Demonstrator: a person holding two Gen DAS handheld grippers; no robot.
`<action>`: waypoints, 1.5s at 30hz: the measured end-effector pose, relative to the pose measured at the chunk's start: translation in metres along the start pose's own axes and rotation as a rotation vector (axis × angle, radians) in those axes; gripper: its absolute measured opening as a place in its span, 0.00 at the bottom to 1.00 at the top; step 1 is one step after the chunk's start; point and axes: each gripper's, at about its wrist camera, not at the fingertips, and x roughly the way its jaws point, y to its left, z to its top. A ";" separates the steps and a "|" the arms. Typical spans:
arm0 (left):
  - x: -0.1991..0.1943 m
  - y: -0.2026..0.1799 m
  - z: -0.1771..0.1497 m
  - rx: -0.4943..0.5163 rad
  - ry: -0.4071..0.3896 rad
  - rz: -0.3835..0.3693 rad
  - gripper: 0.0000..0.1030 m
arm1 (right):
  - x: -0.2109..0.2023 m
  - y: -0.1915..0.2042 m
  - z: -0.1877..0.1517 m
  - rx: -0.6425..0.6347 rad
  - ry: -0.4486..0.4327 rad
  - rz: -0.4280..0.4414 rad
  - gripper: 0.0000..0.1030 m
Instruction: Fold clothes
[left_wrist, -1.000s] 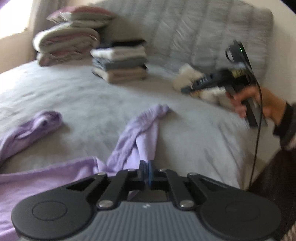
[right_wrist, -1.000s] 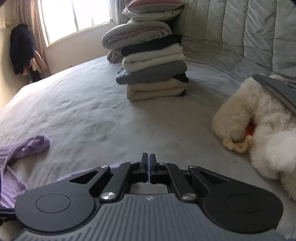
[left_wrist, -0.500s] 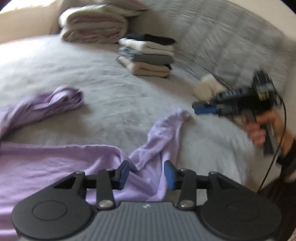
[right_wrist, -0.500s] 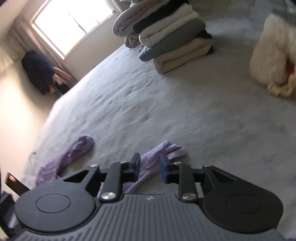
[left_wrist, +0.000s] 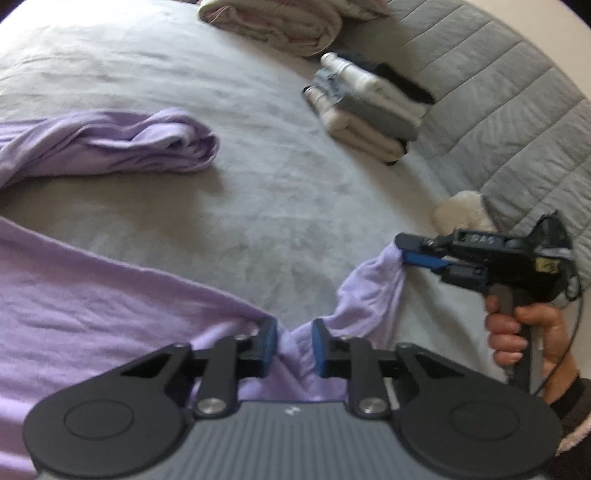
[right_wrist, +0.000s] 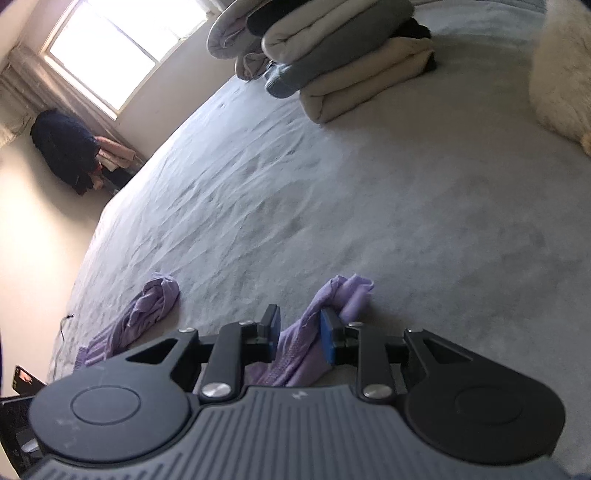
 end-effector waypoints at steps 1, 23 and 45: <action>0.000 0.002 0.001 -0.005 0.000 0.001 0.06 | 0.001 0.001 0.000 -0.004 0.001 -0.008 0.14; -0.037 0.021 0.011 -0.133 -0.267 0.025 0.25 | -0.007 -0.007 0.017 0.094 -0.174 -0.018 0.27; -0.014 -0.087 -0.042 0.477 -0.080 -0.059 0.45 | -0.064 -0.027 -0.032 -0.175 -0.145 -0.260 0.01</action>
